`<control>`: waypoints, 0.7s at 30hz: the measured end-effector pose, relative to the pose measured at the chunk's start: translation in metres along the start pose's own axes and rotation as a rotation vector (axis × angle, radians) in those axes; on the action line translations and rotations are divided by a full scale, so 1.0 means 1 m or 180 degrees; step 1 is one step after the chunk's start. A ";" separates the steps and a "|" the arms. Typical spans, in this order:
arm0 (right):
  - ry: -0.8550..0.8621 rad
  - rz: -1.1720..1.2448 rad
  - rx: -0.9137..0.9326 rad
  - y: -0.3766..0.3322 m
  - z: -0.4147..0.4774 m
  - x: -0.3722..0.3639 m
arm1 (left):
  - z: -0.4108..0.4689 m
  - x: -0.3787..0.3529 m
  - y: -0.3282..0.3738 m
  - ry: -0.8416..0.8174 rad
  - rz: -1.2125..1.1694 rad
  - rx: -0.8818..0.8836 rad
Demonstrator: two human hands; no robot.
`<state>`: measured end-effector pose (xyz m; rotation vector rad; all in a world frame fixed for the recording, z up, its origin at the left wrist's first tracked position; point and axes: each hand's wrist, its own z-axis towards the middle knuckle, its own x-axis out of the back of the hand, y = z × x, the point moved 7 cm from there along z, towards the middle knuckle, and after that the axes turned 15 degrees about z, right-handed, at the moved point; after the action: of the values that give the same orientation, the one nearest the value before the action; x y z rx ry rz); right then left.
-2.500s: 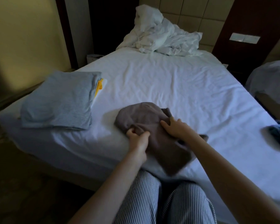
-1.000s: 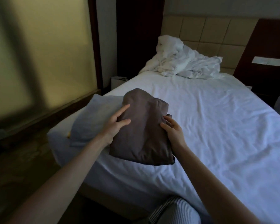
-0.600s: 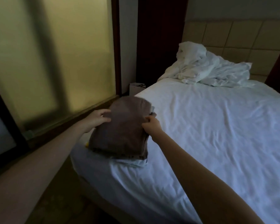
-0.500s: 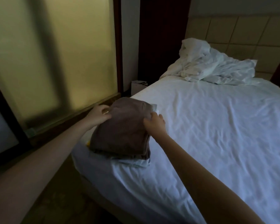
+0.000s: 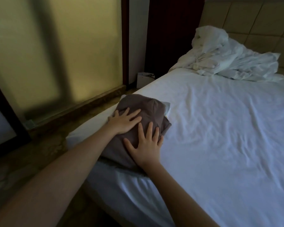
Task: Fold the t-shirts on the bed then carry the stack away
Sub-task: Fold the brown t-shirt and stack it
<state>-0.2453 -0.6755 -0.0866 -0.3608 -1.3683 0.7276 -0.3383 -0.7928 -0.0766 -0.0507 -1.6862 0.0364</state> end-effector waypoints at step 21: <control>0.0144 0.0033 -0.0013 0.006 -0.008 -0.005 | 0.057 0.015 0.044 -0.0081 -0.0047 -0.0022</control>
<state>-0.2397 -0.6726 -0.0954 -0.3858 -1.3264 0.7212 -0.3961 -0.7482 -0.0704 -0.0433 -1.7121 0.0201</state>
